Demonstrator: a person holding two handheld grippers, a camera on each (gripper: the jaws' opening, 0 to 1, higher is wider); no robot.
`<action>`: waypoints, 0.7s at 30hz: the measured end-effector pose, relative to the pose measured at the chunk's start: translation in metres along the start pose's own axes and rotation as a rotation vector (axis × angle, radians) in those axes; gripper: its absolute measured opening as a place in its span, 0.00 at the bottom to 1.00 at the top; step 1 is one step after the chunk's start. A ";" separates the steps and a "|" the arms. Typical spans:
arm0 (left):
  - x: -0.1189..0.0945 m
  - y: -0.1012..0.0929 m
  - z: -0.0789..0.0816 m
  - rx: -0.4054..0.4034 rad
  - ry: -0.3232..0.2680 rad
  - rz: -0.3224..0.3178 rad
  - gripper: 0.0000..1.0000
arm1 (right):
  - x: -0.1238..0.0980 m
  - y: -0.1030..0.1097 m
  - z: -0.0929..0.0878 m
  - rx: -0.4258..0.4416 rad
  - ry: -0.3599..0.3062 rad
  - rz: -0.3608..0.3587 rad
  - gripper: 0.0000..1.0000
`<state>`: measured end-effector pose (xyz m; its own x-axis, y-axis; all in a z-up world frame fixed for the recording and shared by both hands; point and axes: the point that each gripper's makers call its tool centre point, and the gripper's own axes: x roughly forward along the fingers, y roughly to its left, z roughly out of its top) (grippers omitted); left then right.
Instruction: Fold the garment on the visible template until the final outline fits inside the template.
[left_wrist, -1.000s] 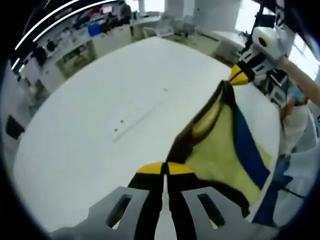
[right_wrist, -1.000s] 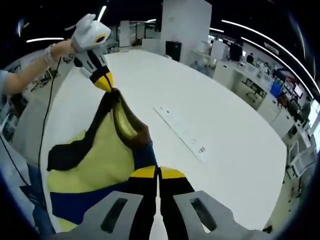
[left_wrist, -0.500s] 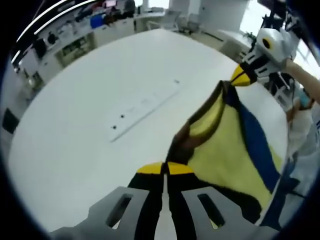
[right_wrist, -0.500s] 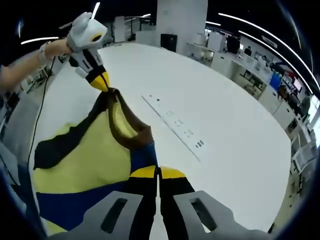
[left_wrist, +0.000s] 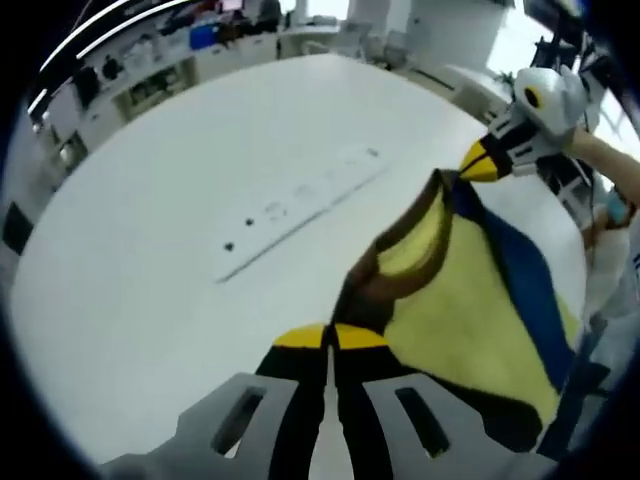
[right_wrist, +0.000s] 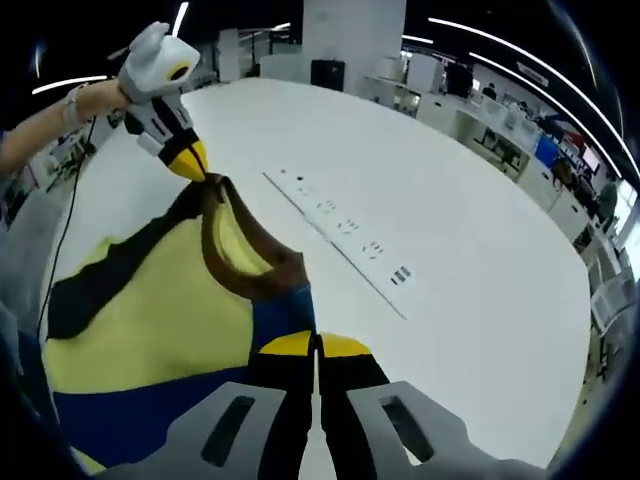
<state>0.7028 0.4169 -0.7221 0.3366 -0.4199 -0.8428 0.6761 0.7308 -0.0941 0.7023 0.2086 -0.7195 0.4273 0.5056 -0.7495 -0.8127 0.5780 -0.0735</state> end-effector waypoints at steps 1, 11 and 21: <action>0.002 -0.002 -0.004 -0.006 0.028 -0.018 0.00 | 0.003 0.000 -0.001 0.003 0.001 0.001 0.01; 0.015 -0.007 -0.006 -0.012 0.015 -0.002 0.00 | 0.021 -0.011 -0.014 0.010 0.020 -0.007 0.01; 0.023 -0.025 -0.011 -0.024 0.020 -0.003 0.00 | 0.031 -0.013 -0.019 0.013 0.030 0.000 0.01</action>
<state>0.6866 0.3947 -0.7443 0.3211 -0.4118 -0.8528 0.6612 0.7421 -0.1095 0.7182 0.2043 -0.7544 0.4153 0.4864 -0.7687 -0.8075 0.5862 -0.0653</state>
